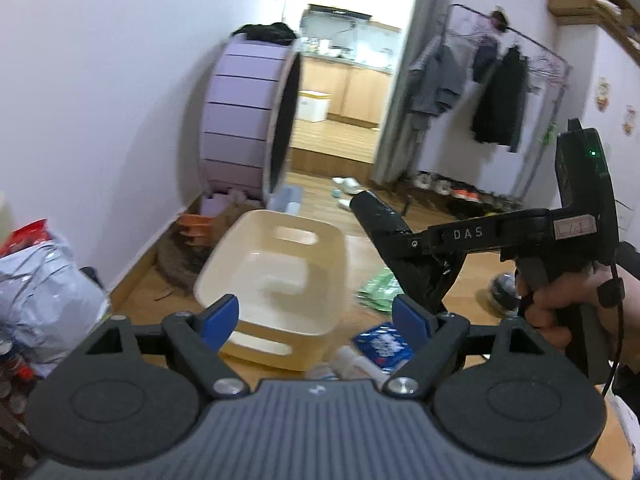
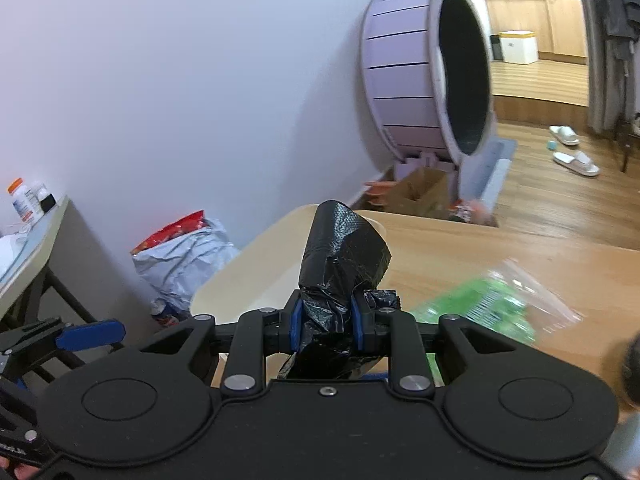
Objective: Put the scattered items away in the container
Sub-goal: 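Carry the black bag into the cream basket and open the right gripper, then move the right gripper to the blue-lidded jar and grasp it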
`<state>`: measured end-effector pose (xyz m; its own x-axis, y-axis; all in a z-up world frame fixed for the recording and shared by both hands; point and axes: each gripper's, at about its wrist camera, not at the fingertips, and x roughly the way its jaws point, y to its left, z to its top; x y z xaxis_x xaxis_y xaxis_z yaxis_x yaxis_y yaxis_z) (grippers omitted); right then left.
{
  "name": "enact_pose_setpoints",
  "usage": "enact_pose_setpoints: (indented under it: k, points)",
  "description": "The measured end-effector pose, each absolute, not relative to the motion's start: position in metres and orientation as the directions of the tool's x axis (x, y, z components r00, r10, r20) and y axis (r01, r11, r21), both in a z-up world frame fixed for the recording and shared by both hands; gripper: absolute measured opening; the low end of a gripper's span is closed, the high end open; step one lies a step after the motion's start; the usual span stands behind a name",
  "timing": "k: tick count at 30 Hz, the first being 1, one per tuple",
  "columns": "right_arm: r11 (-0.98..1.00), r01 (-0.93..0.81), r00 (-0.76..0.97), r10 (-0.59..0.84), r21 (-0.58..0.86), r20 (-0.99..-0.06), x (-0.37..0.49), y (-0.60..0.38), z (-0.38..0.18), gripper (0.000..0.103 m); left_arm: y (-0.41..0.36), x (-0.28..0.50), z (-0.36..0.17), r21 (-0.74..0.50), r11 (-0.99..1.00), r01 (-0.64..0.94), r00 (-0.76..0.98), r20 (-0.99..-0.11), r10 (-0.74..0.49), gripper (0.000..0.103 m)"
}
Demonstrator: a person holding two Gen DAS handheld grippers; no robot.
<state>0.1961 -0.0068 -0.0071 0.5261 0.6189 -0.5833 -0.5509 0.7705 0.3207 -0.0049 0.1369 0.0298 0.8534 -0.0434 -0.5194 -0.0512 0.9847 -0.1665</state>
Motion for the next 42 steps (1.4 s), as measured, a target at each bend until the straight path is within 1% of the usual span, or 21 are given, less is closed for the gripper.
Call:
enact_pose_setpoints:
  k: [5,9,12,21,24,25,28,30,31,32,33,34,37,42]
  points:
    - [0.74,-0.567,0.481,0.654,0.362,-0.585,0.217,0.022,-0.012,0.024,0.148,-0.005,0.035,-0.134,0.987,-0.094,0.859,-0.512,0.012,0.084]
    - [0.722,-0.559,0.442,0.676,0.409,-0.59,0.23,0.044,-0.018,0.024,0.154,-0.007,0.038,-0.165,0.981,-0.099,0.87,-0.493,0.005,0.085]
    - [0.728,-0.54,0.436,0.671,0.422,-0.6,0.242,0.059,-0.027,0.024,0.153,-0.006,0.038,-0.155,0.983,-0.098,0.872,-0.489,0.01,0.085]
    - [0.759,-0.542,0.416,0.615,0.361,-0.67,0.246,0.091,-0.054,0.025,0.154,-0.004,0.036,-0.144,0.984,-0.1,0.869,-0.495,0.015,0.085]
    - [0.764,-0.546,0.417,0.604,0.344,-0.679,0.244,0.092,-0.06,0.027,0.153,-0.003,0.035,-0.141,0.985,-0.097,0.867,-0.498,0.014,0.085]
    - [0.761,-0.554,0.412,0.604,0.339,-0.683,0.243,0.093,-0.06,0.031,0.153,-0.003,0.034,-0.14,0.985,-0.098,0.867,-0.499,0.015,0.085]
    - [0.761,-0.554,0.414,0.604,0.338,-0.681,0.242,0.092,-0.056,0.031,0.153,-0.002,0.035,-0.14,0.986,-0.094,0.867,-0.499,0.012,0.085]
    - [0.761,-0.552,0.428,0.609,0.34,-0.668,0.238,0.086,-0.048,0.036,0.153,-0.001,0.035,-0.145,0.985,-0.09,0.868,-0.497,0.006,0.085]
    - [0.763,-0.551,0.44,0.61,0.338,-0.659,0.236,0.081,-0.043,0.043,0.152,-0.001,0.036,-0.148,0.985,-0.089,0.868,-0.497,0.004,0.085]
    - [0.766,-0.55,0.456,0.608,0.332,-0.65,0.233,0.076,-0.038,0.053,0.152,-0.002,0.036,-0.15,0.985,-0.085,0.868,-0.497,-0.001,0.085]
    - [0.768,-0.553,0.47,0.608,0.324,-0.641,0.231,0.071,-0.033,0.056,0.151,-0.002,0.035,-0.152,0.985,-0.078,0.867,-0.497,-0.008,0.085]
    - [0.768,-0.558,0.484,0.608,0.313,-0.63,0.228,0.065,-0.027,0.058,0.15,-0.002,0.035,-0.15,0.986,-0.07,0.867,-0.499,-0.015,0.085]
    - [0.77,-0.57,0.513,0.605,0.285,-0.609,0.217,0.048,-0.01,0.058,0.144,-0.002,0.034,-0.143,0.989,-0.047,0.864,-0.503,-0.032,0.085]
    - [0.788,-0.57,0.55,0.578,0.235,-0.603,0.197,0.009,0.003,0.058,0.131,0.0,0.03,-0.155,0.988,0.013,0.85,-0.519,-0.093,0.085]
